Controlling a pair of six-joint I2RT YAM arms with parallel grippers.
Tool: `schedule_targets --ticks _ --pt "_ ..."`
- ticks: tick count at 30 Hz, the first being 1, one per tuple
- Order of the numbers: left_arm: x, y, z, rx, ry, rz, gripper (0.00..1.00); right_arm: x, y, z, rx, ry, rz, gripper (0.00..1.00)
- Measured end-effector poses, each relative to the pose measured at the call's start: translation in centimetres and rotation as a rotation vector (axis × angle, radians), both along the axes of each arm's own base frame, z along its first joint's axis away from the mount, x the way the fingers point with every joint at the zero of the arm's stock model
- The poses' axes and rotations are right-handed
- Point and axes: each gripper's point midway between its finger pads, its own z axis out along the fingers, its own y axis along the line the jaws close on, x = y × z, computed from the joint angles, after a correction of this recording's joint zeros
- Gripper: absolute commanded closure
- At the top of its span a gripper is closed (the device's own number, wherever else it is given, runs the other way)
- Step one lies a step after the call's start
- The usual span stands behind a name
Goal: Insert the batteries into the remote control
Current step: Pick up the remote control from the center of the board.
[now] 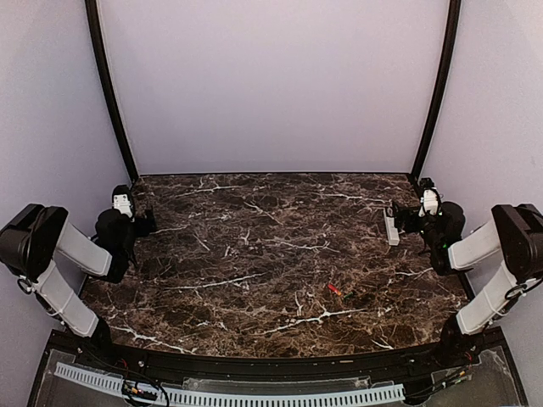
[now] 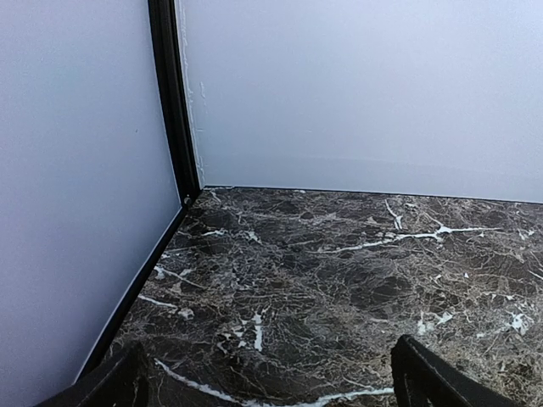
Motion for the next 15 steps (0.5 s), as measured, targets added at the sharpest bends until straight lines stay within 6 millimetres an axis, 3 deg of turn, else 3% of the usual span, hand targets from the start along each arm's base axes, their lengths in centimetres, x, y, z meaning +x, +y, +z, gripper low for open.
schedule_targets --ticks 9,12,13,15 --pt "0.0 0.1 -0.1 0.001 0.005 -0.003 0.01 0.7 -1.8 0.7 0.006 0.041 -0.044 0.01" --pt "0.5 0.3 0.2 0.009 0.065 0.014 0.01 1.8 -1.6 5.2 0.029 0.03 -0.033 0.05" --pt "1.0 0.5 1.5 0.012 0.066 0.026 0.01 2.2 -1.4 7.2 0.041 0.018 -0.021 0.08" --pt "2.0 0.5 5.9 0.026 0.007 0.03 0.02 2.8 -1.1 10.2 0.068 0.013 -0.01 0.1"
